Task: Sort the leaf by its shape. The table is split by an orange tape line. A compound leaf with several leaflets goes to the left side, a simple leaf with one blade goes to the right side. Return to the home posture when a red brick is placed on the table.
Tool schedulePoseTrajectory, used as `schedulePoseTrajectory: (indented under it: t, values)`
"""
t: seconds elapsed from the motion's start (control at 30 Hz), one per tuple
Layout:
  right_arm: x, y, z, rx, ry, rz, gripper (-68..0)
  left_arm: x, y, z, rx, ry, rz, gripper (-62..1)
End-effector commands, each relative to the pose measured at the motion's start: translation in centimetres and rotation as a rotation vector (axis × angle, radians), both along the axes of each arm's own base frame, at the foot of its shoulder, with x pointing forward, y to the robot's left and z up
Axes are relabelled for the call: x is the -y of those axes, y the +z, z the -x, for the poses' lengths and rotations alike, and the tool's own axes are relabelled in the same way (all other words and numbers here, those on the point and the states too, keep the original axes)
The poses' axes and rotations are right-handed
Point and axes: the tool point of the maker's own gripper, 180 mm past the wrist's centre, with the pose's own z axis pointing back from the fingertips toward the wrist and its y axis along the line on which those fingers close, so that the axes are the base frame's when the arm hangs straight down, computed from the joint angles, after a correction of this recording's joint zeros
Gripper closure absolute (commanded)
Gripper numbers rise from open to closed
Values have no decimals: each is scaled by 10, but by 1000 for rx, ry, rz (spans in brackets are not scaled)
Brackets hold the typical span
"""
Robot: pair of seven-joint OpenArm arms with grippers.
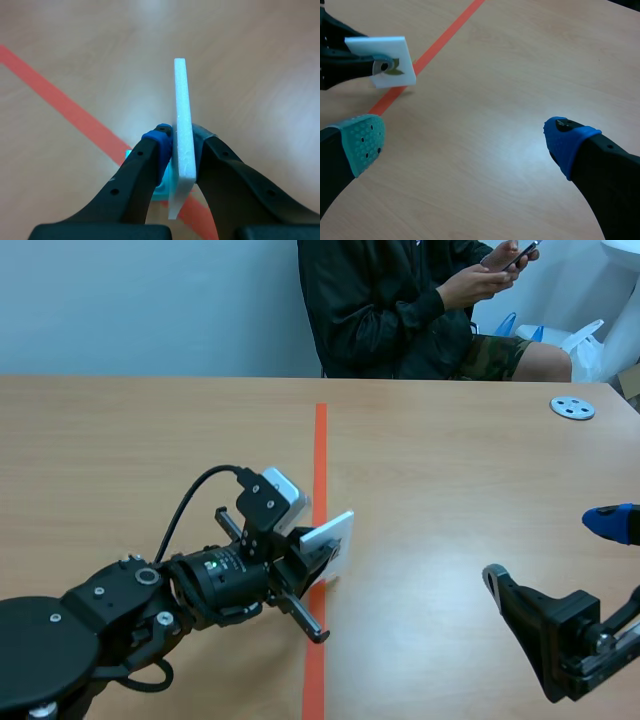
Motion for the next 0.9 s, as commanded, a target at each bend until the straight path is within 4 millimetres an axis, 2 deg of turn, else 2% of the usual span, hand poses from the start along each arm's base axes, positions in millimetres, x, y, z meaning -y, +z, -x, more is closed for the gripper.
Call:
schedulePoseTrajectory:
  t: [0.0, 0.17, 0.33, 0.5, 0.7, 0.87]
  values:
    - [-2, 10, -5, 31, 7, -8, -679, 3, 34, -11, 66, 7, 60, -38]
    - [-2, 10, -5, 32, 7, -8, -679, -16, 77, -26, 90, 86, 132, -38]
    - [-2, 10, -5, 31, 7, -8, -679, -54, 103, -42, 84, 206, 181, -38]
    - [-2, 10, -5, 31, 7, -8, -679, -104, 115, -59, 86, 334, 179, -38]
    - [-2, 10, -5, 32, 7, -8, -679, -174, 129, -79, 157, 520, 117, -38]
    - [-2, 11, -6, 36, 7, -8, -679, -216, 121, -84, 171, 630, 60, -38]
